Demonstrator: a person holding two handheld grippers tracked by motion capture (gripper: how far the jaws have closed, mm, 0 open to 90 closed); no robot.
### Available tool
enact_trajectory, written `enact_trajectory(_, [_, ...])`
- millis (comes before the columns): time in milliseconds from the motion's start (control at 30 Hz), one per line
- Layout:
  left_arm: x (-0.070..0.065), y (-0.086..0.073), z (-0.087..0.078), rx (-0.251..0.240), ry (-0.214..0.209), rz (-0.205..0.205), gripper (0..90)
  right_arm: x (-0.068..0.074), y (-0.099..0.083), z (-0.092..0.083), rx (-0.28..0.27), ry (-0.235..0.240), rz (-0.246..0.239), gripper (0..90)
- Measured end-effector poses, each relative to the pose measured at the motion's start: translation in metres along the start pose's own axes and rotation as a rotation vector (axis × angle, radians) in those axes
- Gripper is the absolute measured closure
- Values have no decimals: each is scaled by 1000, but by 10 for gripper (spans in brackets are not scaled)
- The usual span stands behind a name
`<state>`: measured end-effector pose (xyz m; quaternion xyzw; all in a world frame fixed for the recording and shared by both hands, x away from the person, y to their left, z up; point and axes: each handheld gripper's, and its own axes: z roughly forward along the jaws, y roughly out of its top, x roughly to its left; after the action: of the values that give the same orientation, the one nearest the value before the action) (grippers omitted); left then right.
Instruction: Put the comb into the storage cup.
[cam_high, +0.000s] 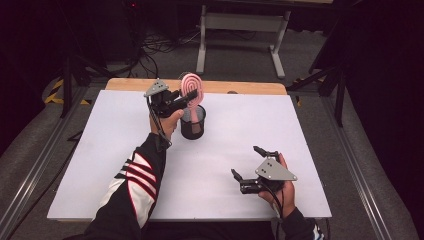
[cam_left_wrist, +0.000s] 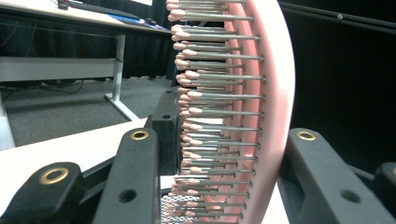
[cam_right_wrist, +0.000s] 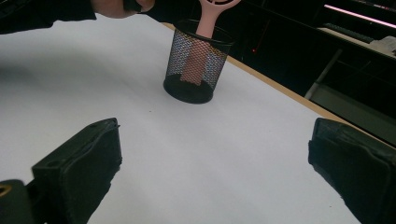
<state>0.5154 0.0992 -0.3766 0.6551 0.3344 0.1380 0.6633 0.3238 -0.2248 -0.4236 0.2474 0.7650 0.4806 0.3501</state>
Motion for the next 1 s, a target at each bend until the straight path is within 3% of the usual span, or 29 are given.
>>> enact_trajectory(333, [7,-13,-3,-1,7,-43,621,2,0,1,9,2,-9,36])
enact_trajectory(1000, [22,-16,-5,-9,41,-87,618,3,-2,4,25,7,-11,40])
